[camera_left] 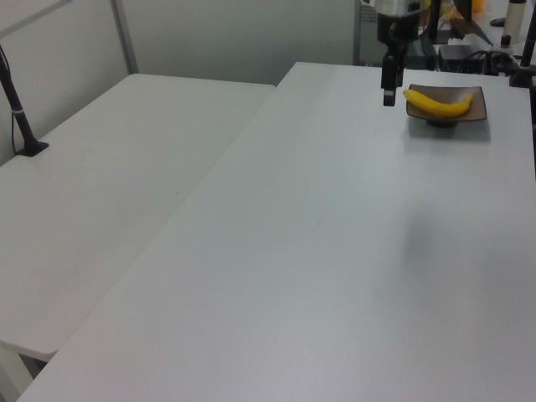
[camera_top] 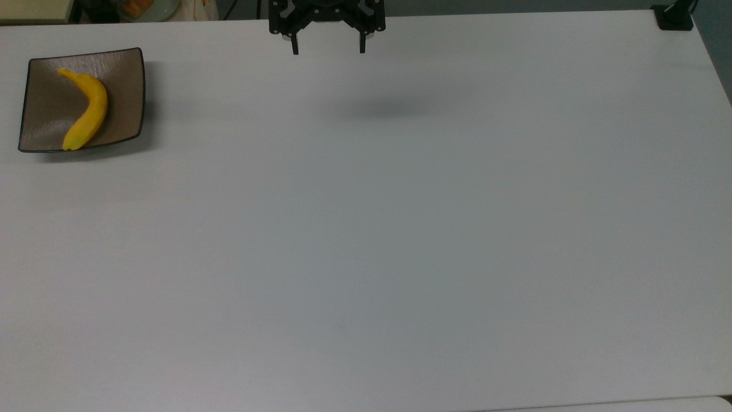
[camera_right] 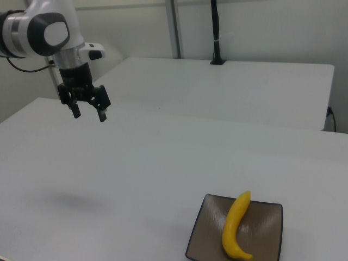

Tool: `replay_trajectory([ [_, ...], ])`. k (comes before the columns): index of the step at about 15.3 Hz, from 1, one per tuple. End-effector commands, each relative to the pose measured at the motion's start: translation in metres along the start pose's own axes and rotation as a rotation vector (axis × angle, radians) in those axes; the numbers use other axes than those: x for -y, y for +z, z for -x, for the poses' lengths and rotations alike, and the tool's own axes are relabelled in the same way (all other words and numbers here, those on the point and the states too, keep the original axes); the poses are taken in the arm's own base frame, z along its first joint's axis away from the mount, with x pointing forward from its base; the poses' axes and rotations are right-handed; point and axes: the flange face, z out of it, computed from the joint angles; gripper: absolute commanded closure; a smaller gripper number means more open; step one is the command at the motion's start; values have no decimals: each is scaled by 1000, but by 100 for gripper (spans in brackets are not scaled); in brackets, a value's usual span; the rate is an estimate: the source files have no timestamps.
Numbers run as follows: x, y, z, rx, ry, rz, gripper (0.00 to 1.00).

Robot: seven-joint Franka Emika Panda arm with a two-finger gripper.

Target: Bananas placed on a ceramic plate

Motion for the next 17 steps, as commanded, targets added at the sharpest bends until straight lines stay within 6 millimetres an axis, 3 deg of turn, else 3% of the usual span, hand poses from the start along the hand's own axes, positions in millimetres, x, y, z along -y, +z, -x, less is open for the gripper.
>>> replay_trajectory([
  [1,-22,8,2,15,17,19,0],
  [17,-35,17,-2,27,38,12,0],
])
